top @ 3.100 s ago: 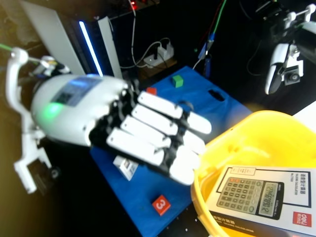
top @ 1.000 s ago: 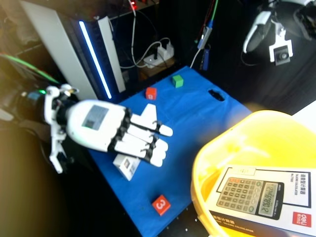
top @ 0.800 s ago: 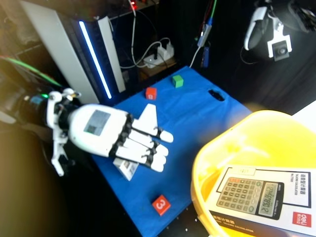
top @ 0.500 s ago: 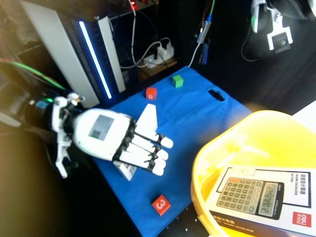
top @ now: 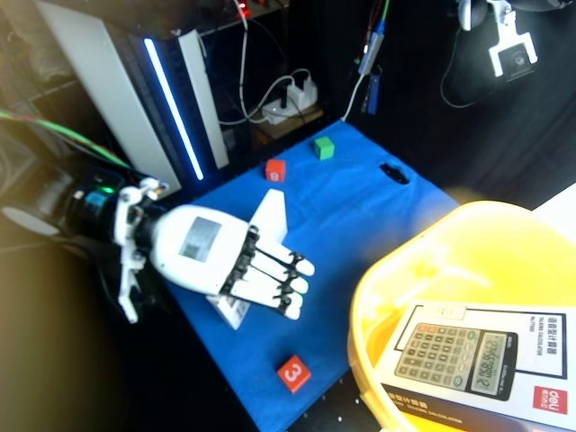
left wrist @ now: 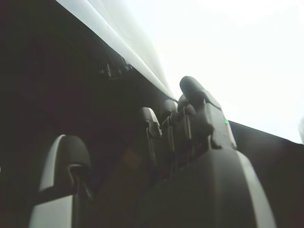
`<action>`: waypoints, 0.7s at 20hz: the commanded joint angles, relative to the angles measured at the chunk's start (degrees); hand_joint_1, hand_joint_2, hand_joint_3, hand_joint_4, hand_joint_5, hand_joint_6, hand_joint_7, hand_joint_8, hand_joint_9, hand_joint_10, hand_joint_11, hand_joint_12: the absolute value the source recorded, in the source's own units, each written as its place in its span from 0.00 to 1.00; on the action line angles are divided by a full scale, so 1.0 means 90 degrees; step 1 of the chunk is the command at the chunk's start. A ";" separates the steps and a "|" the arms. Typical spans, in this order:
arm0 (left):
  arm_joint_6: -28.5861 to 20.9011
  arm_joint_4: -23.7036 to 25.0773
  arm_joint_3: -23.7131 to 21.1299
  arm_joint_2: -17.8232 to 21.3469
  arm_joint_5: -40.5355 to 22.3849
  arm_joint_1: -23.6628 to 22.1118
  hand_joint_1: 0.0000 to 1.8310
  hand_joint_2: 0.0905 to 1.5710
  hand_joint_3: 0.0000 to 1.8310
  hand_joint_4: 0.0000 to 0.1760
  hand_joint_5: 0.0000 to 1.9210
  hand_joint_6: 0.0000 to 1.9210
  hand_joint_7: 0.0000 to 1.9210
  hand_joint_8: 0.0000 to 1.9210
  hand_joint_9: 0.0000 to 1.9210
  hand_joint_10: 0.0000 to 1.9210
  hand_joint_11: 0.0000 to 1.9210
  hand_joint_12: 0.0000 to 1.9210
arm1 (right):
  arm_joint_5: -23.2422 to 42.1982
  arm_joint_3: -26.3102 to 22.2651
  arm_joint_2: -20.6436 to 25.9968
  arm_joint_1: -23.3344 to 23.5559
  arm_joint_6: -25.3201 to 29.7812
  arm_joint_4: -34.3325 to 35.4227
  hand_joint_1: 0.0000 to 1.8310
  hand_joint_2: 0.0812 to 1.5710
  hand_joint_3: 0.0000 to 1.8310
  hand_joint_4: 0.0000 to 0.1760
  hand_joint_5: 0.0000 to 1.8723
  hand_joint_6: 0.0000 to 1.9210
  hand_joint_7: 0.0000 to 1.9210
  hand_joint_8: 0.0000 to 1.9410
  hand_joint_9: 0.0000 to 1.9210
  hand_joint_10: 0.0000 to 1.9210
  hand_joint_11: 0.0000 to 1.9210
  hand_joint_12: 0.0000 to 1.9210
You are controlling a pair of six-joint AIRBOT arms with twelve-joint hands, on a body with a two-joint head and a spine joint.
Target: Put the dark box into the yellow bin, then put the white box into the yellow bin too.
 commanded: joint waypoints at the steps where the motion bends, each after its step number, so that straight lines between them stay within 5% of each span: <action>1: -0.0004 -0.0334 -0.0030 0.0051 -0.0659 -0.0038 0.48 0.69 0.00 0.00 0.25 0.01 0.14 0.00 0.07 0.00 0.00 0.39 | 0.0724 0.0043 -0.0030 0.0020 0.0008 0.0057 0.63 0.57 0.00 0.00 0.44 0.01 0.51 0.02 0.52 0.04 0.37 0.42; 2: -0.0004 -0.0352 -0.0031 0.0055 -0.0661 -0.0016 0.48 0.69 0.00 0.00 0.25 0.01 0.14 0.00 0.07 0.00 0.00 0.39 | 0.0724 0.0057 -0.0043 0.0021 0.0008 0.0057 0.69 0.61 0.00 0.00 0.56 0.27 0.69 0.14 0.64 0.13 0.45 0.58; 3: 0.0005 -0.0362 -0.0031 0.0055 -0.0657 -0.0006 0.48 0.69 0.00 0.00 0.25 0.01 0.14 0.00 0.07 0.00 0.00 0.39 | 0.0728 0.0061 -0.0050 0.0022 0.0008 0.0057 0.70 0.65 0.00 0.00 0.61 0.21 0.60 0.47 0.68 0.46 0.55 0.76; 5: 0.0035 -0.0389 -0.0031 0.0060 -0.0648 0.0018 0.48 0.69 0.00 0.00 0.25 0.01 0.14 0.00 0.07 0.00 0.00 0.39 | 0.0730 0.0076 -0.0050 0.0026 0.0008 0.0058 0.66 0.65 0.00 0.00 0.61 0.36 0.63 0.57 0.64 0.77 0.60 0.89; 8: 0.0036 -0.0423 -0.0033 0.0060 -0.0652 0.0032 0.48 0.69 0.00 0.00 0.25 0.01 0.14 0.00 0.07 0.00 0.00 0.39 | 0.0733 0.0088 -0.0067 0.0029 0.0009 0.0068 0.70 0.66 0.00 0.00 0.56 0.31 0.59 0.51 0.61 0.57 0.54 0.77; 12: 0.0036 -0.0475 -0.0033 0.0092 -0.0622 0.0087 0.48 0.69 0.00 0.00 0.25 0.01 0.14 0.00 0.07 0.00 0.00 0.39 | 0.0736 0.0087 -0.0156 0.0167 0.0011 0.0067 0.64 0.68 0.00 0.00 0.54 0.47 0.61 0.45 0.58 0.70 0.51 0.89; 14: 0.0036 -0.0508 -0.0033 0.0105 -0.0579 0.0126 0.48 0.69 0.00 0.00 0.25 0.01 0.14 0.00 0.07 0.00 0.00 0.39 | 0.0737 0.0070 -0.0115 0.0383 0.0011 -0.0008 0.69 0.70 0.00 0.00 0.52 0.36 0.52 0.64 0.55 0.72 0.48 0.89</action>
